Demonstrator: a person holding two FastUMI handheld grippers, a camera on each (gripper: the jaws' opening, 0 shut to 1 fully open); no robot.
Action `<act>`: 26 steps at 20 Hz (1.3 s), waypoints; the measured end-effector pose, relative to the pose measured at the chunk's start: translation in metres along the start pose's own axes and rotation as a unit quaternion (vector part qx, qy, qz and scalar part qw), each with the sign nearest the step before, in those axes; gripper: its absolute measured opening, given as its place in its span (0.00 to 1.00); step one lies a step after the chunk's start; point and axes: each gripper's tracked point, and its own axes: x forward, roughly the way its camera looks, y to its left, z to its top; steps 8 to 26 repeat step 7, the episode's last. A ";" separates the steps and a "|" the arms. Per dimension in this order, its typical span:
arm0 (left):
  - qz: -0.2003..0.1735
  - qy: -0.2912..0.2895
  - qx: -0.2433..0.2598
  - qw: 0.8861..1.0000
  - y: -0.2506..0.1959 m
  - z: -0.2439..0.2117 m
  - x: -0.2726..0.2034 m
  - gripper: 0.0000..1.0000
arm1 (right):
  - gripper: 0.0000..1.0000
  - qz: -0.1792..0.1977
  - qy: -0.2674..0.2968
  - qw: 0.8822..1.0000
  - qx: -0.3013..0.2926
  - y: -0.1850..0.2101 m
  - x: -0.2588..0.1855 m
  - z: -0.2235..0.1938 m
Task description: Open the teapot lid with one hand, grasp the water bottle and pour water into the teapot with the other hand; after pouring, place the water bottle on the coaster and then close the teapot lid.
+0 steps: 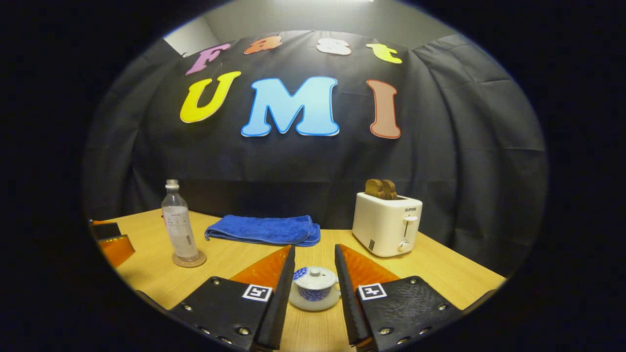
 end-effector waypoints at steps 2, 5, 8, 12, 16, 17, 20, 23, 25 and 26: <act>-0.002 -0.008 0.004 1.000 -0.007 0.005 -0.009 1.00 | 0.51 -0.010 0.006 1.000 0.001 0.005 -0.036 -0.009; 0.000 -0.015 0.005 1.000 -0.022 0.005 -0.025 1.00 | 0.52 -0.004 0.007 1.000 0.007 0.020 -0.073 -0.020; -0.011 -0.013 0.001 1.000 -0.039 -0.001 -0.036 1.00 | 0.80 0.009 0.024 1.000 0.012 0.029 -0.089 -0.034; -0.011 -0.013 0.001 1.000 -0.039 -0.001 -0.036 1.00 | 0.80 0.009 0.024 1.000 0.012 0.029 -0.089 -0.034; -0.011 -0.013 0.001 1.000 -0.039 -0.001 -0.036 1.00 | 0.80 0.009 0.024 1.000 0.012 0.029 -0.089 -0.034; -0.011 -0.013 0.001 1.000 -0.039 -0.001 -0.036 1.00 | 0.80 0.009 0.024 1.000 0.012 0.029 -0.089 -0.034; -0.011 -0.013 0.001 1.000 -0.039 -0.001 -0.036 1.00 | 0.80 0.009 0.024 1.000 0.012 0.029 -0.089 -0.034; -0.011 -0.013 0.001 1.000 -0.039 -0.001 -0.036 1.00 | 0.80 0.009 0.024 1.000 0.012 0.029 -0.089 -0.034; -0.011 -0.013 0.001 1.000 -0.039 -0.001 -0.036 1.00 | 0.80 0.009 0.024 1.000 0.012 0.029 -0.089 -0.034; -0.011 -0.013 0.001 1.000 -0.039 -0.001 -0.036 1.00 | 0.80 0.009 0.024 1.000 0.012 0.029 -0.089 -0.034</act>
